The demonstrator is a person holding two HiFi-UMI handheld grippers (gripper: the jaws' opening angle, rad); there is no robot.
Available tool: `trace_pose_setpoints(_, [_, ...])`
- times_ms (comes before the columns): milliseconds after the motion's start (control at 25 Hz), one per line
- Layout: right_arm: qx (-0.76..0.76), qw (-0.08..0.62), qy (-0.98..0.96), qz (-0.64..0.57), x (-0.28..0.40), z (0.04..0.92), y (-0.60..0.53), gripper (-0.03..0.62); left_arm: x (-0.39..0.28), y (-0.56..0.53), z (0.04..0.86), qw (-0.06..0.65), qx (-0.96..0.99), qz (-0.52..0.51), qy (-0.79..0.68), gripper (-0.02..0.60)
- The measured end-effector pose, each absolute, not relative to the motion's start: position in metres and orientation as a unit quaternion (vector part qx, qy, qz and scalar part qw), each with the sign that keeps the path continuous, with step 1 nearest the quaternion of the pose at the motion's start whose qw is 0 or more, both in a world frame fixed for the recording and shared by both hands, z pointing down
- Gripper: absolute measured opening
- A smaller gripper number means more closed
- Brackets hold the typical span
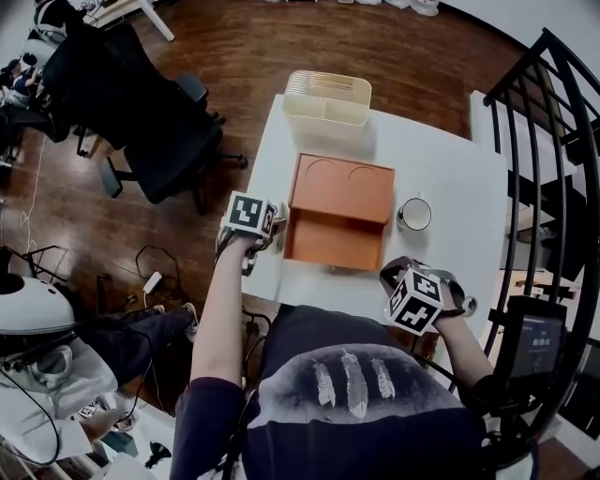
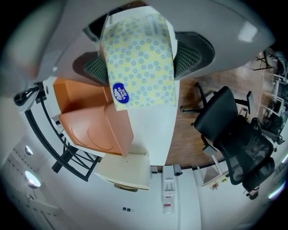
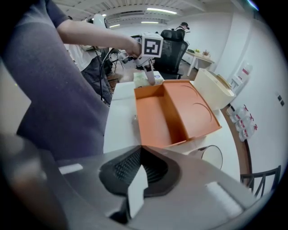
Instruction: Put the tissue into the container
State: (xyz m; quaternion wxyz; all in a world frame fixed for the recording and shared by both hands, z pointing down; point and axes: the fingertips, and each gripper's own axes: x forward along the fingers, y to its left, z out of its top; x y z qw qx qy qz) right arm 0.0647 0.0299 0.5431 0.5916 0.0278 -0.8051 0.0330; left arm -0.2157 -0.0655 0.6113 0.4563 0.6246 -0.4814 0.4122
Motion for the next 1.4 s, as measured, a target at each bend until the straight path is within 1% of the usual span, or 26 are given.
trace_pose_setpoints(40, [0.029,0.592,-0.805,0.034,0.065,0.543,0.030,0.003,-0.216,-0.064,0.614,0.464,0.622,0.408,-0.480,0.466])
trace_pose_setpoints(240, [0.033,0.593,-0.804,0.040,0.067,0.544,0.030,0.003,-0.215,-0.059,0.622,0.511,0.611,0.364,-0.482,0.468])
trace_pose_setpoints(400, [0.035,0.589,-0.806,0.043,0.064,0.546,0.030,0.003,-0.216,-0.058,0.621,0.512,0.617,0.359,-0.477,0.464])
trace_pose_setpoints(600, [0.037,0.589,-0.806,0.048,0.065,0.546,0.030,0.003,-0.221,-0.054,0.613,0.511,0.628,0.333,-0.484,0.436])
trace_pose_setpoints(720, [0.038,0.588,-0.806,0.052,0.066,0.547,0.031,0.003,-0.223,-0.050,0.592,0.495,0.648,0.319,-0.483,0.434])
trace_pose_setpoints(800, [0.042,0.586,-0.807,0.053,0.067,0.546,0.030,0.003,-0.218,-0.048,0.559,0.460,0.679,0.320,-0.475,0.434])
trace_pose_setpoints(840, [0.045,0.585,-0.808,0.054,0.068,0.545,0.030,0.003,-0.211,-0.048,0.539,0.431,0.701,0.330,-0.463,0.434])
trace_pose_setpoints(960, [0.053,0.582,-0.809,0.058,0.073,0.542,0.027,0.003,-0.164,-0.048,0.488,0.315,0.776,0.391,-0.382,0.434])
trace_pose_setpoints(1040, [0.060,0.582,-0.809,0.058,0.078,0.540,0.026,0.003,-0.120,-0.047,0.475,0.236,0.810,0.445,-0.300,0.434])
trace_pose_setpoints(1160, [0.074,0.582,-0.808,0.061,0.086,0.535,0.028,0.003,-0.067,-0.036,0.498,0.144,0.822,0.523,-0.173,0.434])
trace_pose_setpoints(1280, [0.094,0.581,-0.805,0.073,0.099,0.533,0.034,0.003,-0.041,-0.023,0.537,0.061,0.795,0.600,-0.066,0.434])
trace_pose_setpoints(1320, [0.100,0.582,-0.803,0.079,0.103,0.534,0.037,0.003,-0.037,-0.021,0.548,0.044,0.786,0.616,-0.040,0.434])
trace_pose_setpoints(1400, [0.109,0.585,-0.798,0.092,0.110,0.537,0.045,0.003,-0.030,-0.019,0.565,0.037,0.780,0.625,-0.010,0.436])
